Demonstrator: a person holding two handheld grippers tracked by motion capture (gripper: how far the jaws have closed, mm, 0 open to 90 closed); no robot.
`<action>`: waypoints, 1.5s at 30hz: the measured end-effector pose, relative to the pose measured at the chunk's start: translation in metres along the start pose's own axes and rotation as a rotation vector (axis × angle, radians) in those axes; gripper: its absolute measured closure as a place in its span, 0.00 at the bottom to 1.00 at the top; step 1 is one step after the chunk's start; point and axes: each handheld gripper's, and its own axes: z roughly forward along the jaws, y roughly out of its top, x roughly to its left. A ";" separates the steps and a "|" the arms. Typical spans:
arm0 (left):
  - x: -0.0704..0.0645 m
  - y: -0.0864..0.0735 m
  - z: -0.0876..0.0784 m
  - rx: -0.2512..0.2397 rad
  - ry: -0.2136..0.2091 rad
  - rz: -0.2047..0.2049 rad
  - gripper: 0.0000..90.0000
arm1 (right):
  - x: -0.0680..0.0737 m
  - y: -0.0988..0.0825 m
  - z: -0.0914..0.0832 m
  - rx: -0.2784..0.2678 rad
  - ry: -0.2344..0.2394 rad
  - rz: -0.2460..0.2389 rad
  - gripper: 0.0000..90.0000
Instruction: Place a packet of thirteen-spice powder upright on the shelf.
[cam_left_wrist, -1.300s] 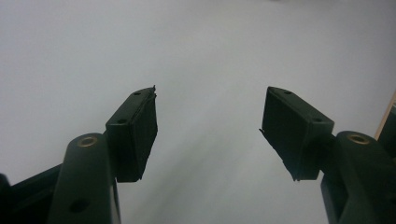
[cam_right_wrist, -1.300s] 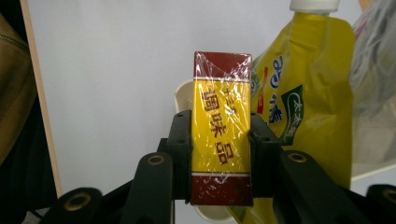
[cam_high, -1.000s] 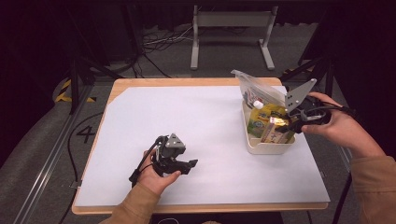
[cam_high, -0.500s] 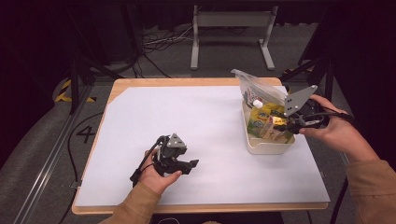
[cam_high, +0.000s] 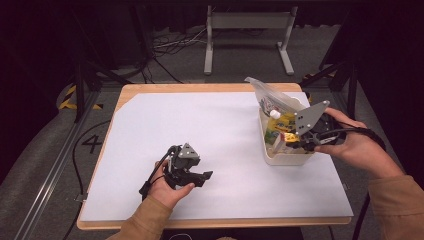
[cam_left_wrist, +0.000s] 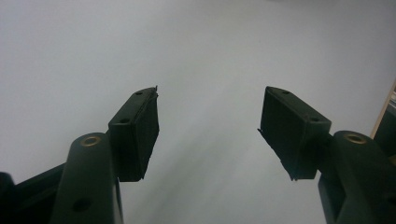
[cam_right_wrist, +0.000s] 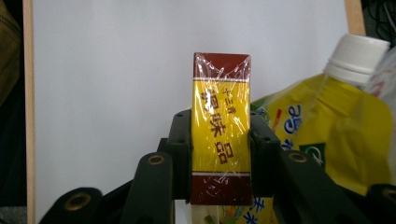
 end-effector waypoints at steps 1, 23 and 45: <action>0.000 0.000 0.000 -0.001 0.000 0.000 0.42 | -0.001 0.001 0.003 0.007 0.012 0.001 0.76; 0.003 0.000 -0.001 -0.004 -0.007 -0.009 0.42 | -0.011 0.004 0.044 0.193 0.109 0.017 0.76; 0.003 -0.001 -0.002 -0.005 -0.004 -0.011 0.42 | -0.003 -0.021 0.045 0.146 0.006 0.135 0.56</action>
